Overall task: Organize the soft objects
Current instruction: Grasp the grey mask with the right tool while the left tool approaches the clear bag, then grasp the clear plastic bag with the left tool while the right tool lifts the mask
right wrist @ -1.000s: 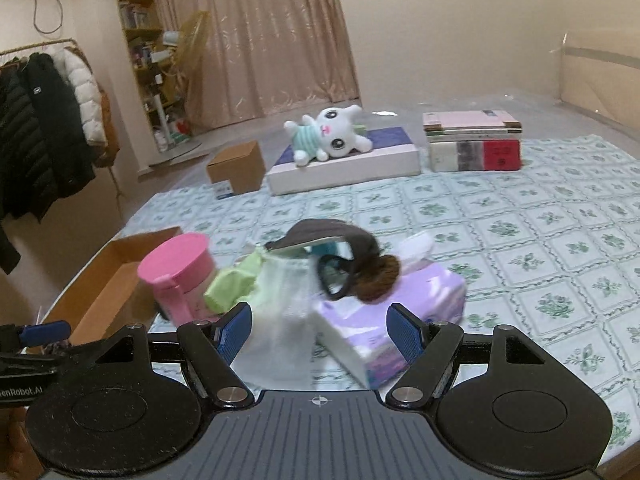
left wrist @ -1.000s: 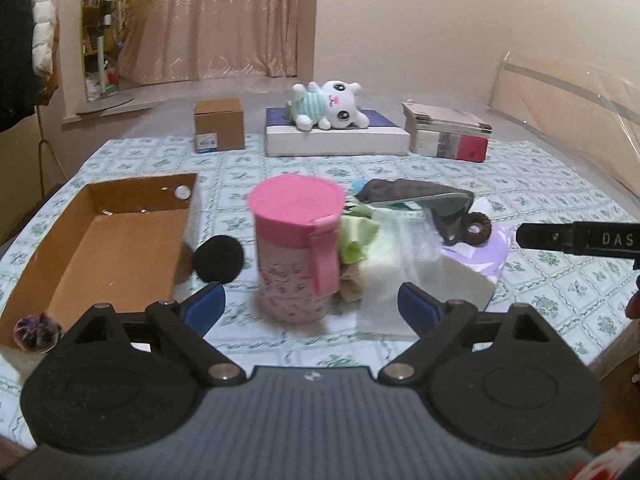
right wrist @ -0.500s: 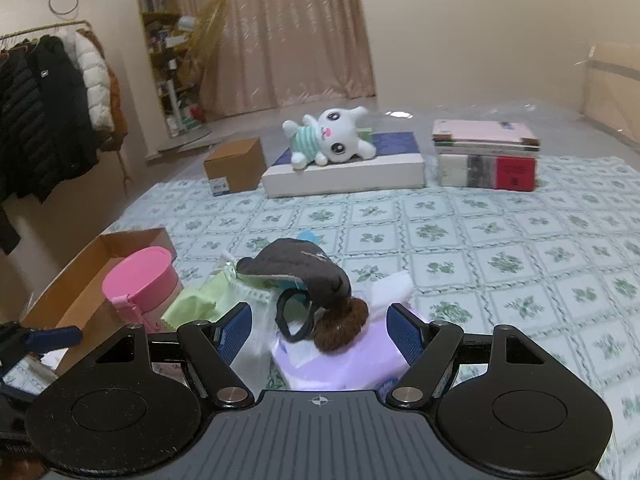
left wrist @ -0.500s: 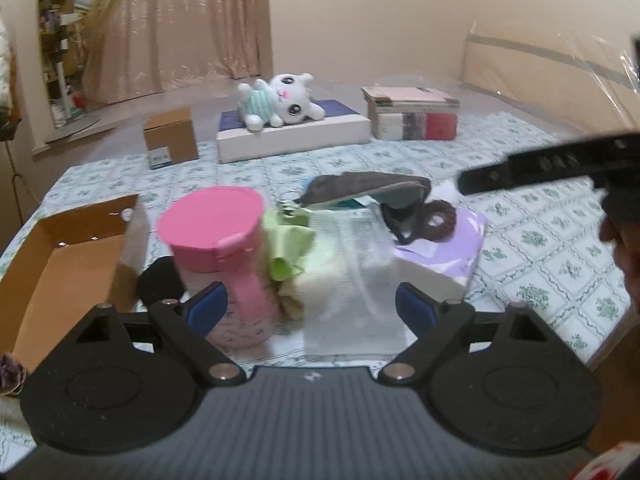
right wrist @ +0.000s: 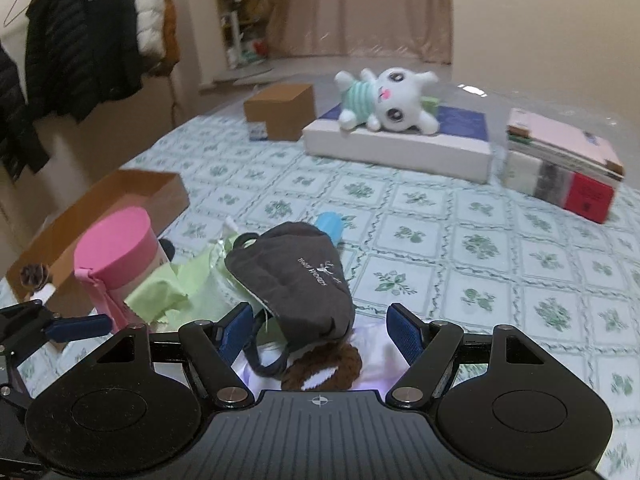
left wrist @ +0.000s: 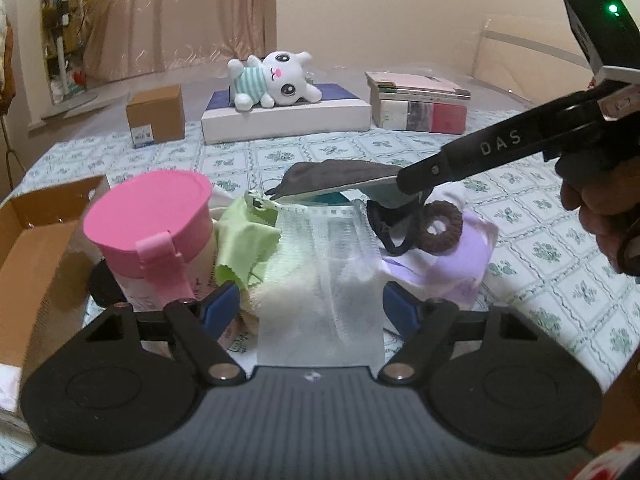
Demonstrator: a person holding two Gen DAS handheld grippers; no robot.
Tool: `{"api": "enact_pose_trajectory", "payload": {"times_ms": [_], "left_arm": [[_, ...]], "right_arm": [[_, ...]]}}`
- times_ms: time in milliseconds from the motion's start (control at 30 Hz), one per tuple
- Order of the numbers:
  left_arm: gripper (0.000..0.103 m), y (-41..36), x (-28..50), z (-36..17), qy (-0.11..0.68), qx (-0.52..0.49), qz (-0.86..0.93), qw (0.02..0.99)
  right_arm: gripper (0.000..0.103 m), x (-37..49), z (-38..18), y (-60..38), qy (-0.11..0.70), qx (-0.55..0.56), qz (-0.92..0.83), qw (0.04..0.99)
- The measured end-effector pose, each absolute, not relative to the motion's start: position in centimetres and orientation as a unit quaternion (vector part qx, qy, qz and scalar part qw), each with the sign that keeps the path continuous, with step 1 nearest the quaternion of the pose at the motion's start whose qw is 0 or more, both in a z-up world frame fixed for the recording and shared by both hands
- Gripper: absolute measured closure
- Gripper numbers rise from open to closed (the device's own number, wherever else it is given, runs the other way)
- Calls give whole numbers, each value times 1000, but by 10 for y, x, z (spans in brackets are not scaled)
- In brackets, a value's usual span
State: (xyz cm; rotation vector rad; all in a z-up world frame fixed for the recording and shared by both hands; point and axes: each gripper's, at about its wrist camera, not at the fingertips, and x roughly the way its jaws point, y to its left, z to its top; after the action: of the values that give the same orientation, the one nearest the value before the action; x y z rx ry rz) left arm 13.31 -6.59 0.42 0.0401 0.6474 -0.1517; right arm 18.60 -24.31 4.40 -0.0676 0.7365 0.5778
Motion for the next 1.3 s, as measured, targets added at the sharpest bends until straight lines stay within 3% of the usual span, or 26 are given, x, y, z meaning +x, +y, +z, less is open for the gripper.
{"api": "enact_pose_trajectory", "payload": {"times_ms": [167, 233, 300, 400, 767, 1000, 1167, 1233, 1300], "left_arm": [[27, -69, 141, -3, 320, 8, -67, 945], [27, -69, 143, -5, 321, 4, -65, 945], [27, -69, 145, -7, 322, 4, -63, 945], [27, -69, 148, -9, 325, 3, -63, 944], [27, -81, 154, -20, 335, 32, -77, 938], [27, -82, 158, -35, 342, 53, -75, 935], [48, -86, 159, -42, 343, 63, -75, 934], [67, -86, 161, -43, 344, 67, -72, 934], [79, -85, 161, -43, 346, 68, -72, 933]], "right_arm": [[30, 204, 33, -235, 371, -35, 303, 877], [43, 209, 30, -233, 375, -28, 309, 873], [69, 211, 31, -233, 375, -22, 313, 872], [87, 208, 35, -233, 363, -18, 310, 878], [91, 164, 91, -254, 235, 0, 284, 929], [92, 134, 103, -291, 197, 57, 237, 950], [92, 117, 94, -304, 198, 81, 206, 955], [92, 111, 92, -310, 198, 92, 197, 956], [92, 107, 90, -314, 198, 104, 189, 956]]}}
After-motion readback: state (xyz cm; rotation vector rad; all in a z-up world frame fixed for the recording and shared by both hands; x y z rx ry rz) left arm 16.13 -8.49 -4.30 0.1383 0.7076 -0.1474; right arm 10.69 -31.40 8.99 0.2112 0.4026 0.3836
